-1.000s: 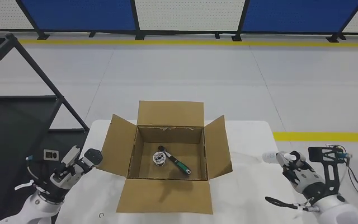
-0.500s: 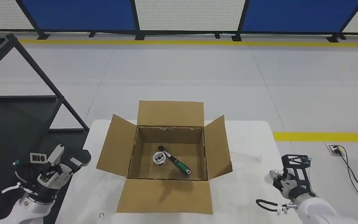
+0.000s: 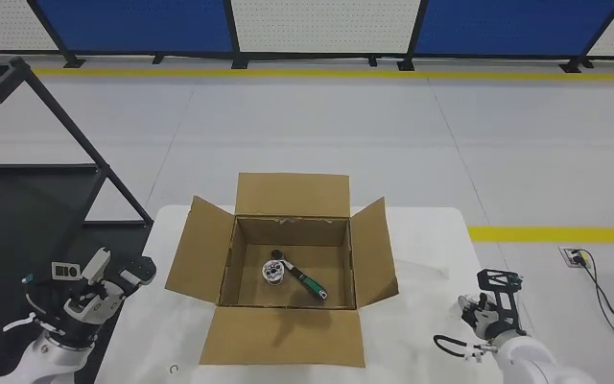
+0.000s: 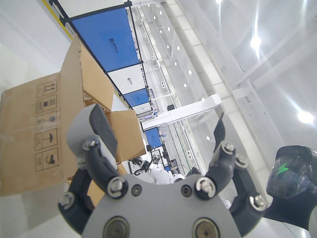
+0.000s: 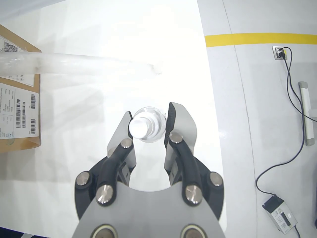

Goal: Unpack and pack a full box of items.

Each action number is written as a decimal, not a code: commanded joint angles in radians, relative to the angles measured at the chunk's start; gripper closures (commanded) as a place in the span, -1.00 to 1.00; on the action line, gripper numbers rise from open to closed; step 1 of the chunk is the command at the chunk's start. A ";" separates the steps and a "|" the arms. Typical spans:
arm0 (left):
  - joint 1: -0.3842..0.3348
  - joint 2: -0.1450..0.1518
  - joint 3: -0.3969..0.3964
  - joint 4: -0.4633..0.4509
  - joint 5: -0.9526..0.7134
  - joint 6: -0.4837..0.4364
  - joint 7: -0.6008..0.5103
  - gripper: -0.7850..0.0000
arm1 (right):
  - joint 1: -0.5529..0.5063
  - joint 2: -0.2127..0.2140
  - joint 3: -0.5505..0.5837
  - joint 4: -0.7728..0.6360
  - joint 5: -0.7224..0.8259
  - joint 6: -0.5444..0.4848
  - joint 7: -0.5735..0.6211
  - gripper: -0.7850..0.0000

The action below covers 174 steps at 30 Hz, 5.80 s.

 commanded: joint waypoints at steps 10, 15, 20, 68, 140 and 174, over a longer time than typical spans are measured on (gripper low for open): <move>0.000 0.000 0.000 0.000 0.000 0.000 0.000 -1.00 | 0.035 0.008 -0.021 0.075 -0.024 0.042 0.006 1.00; 0.000 0.000 0.000 0.000 0.000 0.000 0.000 -1.00 | 0.042 0.011 -0.023 0.088 -0.021 0.049 0.008 0.12; 0.000 0.000 0.000 0.000 0.000 0.000 0.000 -1.00 | 0.040 0.015 -0.021 0.079 -0.014 0.058 0.013 -1.00; 0.021 0.003 -0.007 -0.018 0.035 0.037 -0.018 -1.00 | 0.277 0.040 -0.430 -0.340 0.052 -0.287 0.138 -1.00; 0.158 -0.011 -0.041 -0.070 -0.005 0.026 -0.020 -1.00 | 1.190 -0.484 -1.224 1.523 0.575 0.088 -0.108 -1.00; 0.162 -0.015 -0.046 -0.064 -0.005 0.023 -0.039 -1.00 | 1.261 -0.551 -1.181 1.666 0.562 0.017 -0.218 1.00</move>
